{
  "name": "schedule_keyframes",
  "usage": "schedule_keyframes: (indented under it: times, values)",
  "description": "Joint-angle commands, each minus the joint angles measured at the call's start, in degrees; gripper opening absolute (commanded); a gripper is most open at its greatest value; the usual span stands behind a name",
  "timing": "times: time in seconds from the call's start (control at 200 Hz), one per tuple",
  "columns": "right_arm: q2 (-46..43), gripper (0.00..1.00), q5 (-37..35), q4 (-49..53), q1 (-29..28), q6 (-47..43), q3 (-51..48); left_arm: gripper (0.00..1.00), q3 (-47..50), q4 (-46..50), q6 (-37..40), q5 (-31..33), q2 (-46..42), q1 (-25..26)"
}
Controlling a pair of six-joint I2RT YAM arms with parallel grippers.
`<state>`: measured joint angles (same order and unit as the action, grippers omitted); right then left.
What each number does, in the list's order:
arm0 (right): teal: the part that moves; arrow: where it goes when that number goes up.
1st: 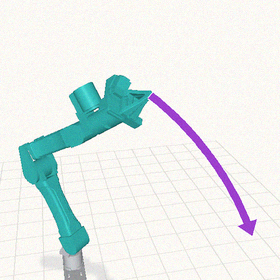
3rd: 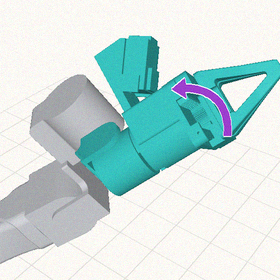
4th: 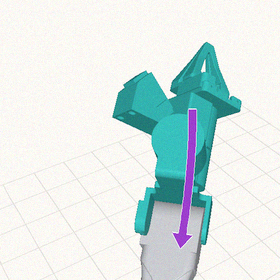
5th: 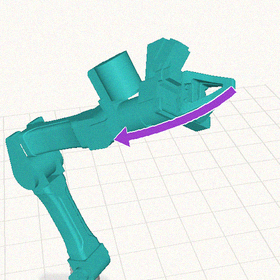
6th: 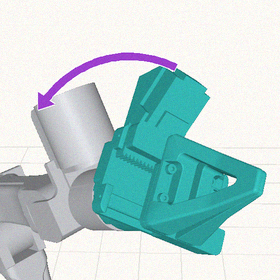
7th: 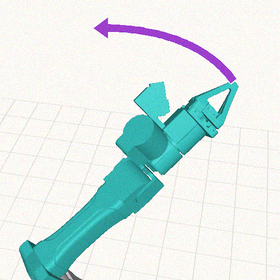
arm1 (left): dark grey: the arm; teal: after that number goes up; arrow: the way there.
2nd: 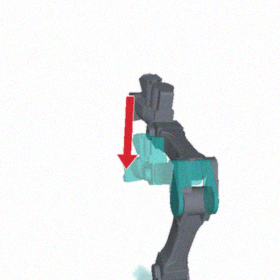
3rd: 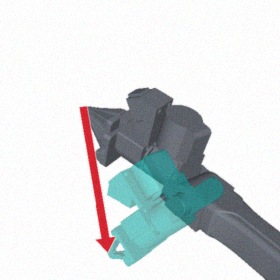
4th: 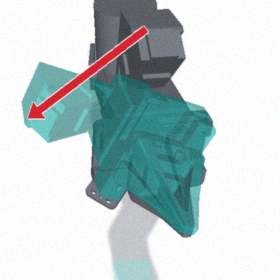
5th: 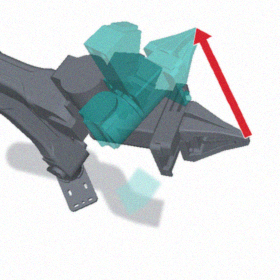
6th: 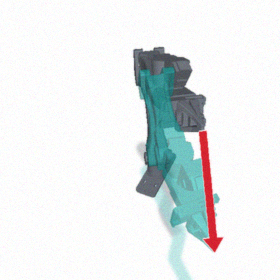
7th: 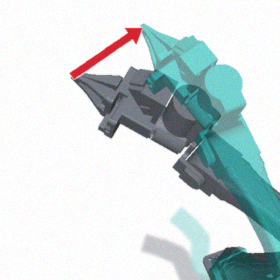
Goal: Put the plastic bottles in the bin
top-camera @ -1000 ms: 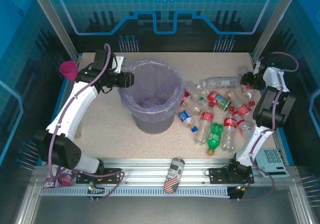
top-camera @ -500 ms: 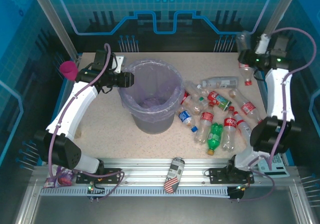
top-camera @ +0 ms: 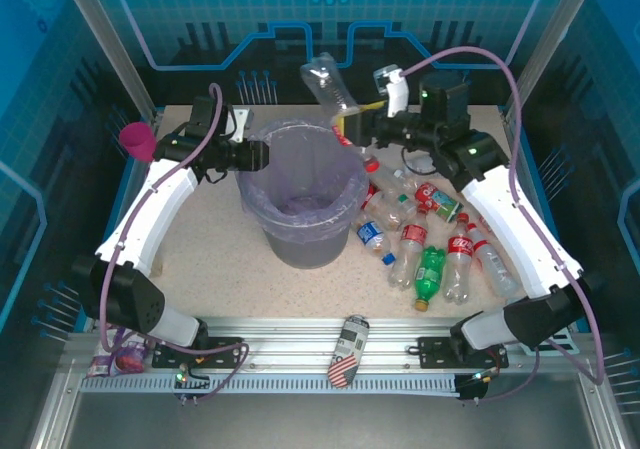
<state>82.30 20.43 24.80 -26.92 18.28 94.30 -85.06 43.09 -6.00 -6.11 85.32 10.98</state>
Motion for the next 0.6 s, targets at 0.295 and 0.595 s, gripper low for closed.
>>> schedule_keyframes:
  times: [0.295,0.595]
  values:
    - [4.9,0.61,6.4,-23.0,-7.8,5.7,-14.8,0.51,4.0,-4.1,-1.2,1.2,-2.2,0.1]
    - [5.7,0.65,3.6,-26.0,-9.7,2.0,-22.3,0.51,5.4,-4.3,-0.7,2.0,-2.9,0.0]
